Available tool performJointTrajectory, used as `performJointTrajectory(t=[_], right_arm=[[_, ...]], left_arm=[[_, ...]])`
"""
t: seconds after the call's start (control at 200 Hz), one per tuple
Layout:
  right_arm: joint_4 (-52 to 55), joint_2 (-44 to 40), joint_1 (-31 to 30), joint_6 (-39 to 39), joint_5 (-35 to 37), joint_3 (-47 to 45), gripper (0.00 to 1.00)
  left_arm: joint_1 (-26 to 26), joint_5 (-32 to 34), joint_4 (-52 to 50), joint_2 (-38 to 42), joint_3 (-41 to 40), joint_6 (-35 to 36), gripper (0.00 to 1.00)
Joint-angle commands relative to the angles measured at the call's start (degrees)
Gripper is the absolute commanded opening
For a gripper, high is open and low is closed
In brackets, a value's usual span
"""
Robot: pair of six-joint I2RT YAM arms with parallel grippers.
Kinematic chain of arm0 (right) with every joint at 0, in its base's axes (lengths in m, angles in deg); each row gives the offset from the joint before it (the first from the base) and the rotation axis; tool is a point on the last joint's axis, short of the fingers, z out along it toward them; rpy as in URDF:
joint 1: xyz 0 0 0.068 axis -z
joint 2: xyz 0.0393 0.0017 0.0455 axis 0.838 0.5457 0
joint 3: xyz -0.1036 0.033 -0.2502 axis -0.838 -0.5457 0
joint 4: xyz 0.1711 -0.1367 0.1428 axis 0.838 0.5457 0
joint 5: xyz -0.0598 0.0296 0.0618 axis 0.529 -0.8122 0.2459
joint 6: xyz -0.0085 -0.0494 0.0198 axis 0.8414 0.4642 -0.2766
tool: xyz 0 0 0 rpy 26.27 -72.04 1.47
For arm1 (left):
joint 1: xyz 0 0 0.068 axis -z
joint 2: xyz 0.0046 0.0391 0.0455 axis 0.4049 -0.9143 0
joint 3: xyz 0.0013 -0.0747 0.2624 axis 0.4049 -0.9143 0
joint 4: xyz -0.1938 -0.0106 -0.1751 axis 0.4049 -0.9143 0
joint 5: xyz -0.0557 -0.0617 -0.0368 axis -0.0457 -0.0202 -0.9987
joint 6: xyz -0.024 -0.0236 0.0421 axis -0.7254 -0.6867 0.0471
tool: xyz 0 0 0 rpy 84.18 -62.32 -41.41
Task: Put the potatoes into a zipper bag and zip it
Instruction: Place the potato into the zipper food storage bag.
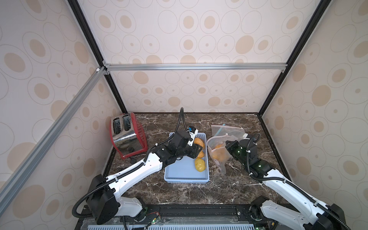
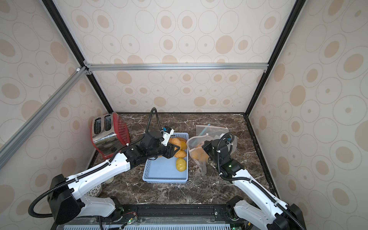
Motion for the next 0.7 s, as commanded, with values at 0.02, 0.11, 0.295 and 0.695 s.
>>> performJointTrajectory(t=[0.02, 0.11, 0.295, 0.695], right_arm=[[-4.5, 1.56, -0.25, 6.35, -7.46, 3.58, 0.0], [-4.81, 2.48, -0.6, 11.9, -13.63, 4.78, 0.0], [-6.0, 2.14, -1.2, 18.71, -16.4, 2.23, 0.0], [-7.99, 1.6, -1.21, 22.71, -17.16, -1.08, 0.0]], left_arm=[[-0.47, -0.55, -0.55, 0.78, 1.28, 1.26, 0.47], [-0.5, -1.57, -0.32, 0.61, 2.0, 1.26, 0.47], [-0.39, -7.95, 1.91, -1.67, 5.09, 0.58, 0.47], [0.01, -15.74, 4.72, -15.76, 13.49, -0.5, 0.45]])
